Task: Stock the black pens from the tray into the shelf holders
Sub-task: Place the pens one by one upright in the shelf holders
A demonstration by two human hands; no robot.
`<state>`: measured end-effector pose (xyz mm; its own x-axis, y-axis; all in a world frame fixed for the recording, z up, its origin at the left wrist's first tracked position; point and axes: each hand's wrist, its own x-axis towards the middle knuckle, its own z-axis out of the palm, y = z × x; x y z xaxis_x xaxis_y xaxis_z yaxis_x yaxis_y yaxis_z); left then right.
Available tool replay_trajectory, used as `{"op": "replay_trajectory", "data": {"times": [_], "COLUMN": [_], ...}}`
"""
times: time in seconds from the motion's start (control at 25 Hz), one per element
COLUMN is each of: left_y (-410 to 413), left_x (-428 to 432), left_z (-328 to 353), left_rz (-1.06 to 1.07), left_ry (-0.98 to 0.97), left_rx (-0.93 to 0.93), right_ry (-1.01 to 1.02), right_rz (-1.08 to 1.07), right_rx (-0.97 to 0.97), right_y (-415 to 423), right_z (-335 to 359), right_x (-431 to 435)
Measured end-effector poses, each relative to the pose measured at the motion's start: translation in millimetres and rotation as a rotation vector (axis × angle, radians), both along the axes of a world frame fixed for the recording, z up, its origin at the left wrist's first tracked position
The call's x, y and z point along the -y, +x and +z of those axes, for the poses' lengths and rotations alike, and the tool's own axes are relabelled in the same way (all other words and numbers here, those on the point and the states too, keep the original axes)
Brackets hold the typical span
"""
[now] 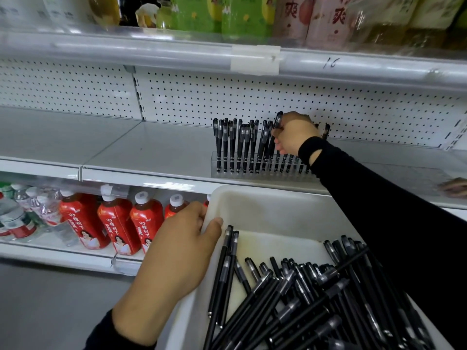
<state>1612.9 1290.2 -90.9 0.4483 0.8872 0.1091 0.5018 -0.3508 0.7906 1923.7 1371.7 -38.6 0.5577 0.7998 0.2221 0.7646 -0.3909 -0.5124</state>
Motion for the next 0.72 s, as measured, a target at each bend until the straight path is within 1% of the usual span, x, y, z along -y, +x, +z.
{"op": "replay_trajectory", "data": {"times": [0.2, 0.4, 0.56, 0.72], "left_y": [0.5, 0.6, 1.2, 0.2], "left_x": [1.2, 1.7, 0.3, 0.3], "left_z": [0.5, 1.0, 0.6, 1.0], "left_rz": [-0.009, -0.012, -0.013, -0.006], "left_ry": [-0.002, -0.007, -0.009, -0.007], "left_rx": [-0.011, -0.014, -0.012, -0.022], "right_ry": [-0.125, -0.209, -0.334, -0.360], "right_rz": [0.019, 0.029, 0.026, -0.012], "right_rx": [0.035, 0.081, 0.150, 0.169], "right_y": [-0.7, -2.9, -7.7, -10.8], "right_z": [-23.6, -23.3, -30.7, -18.9], "right_x": [-6.0, -14.7, -14.6, 1.6]}}
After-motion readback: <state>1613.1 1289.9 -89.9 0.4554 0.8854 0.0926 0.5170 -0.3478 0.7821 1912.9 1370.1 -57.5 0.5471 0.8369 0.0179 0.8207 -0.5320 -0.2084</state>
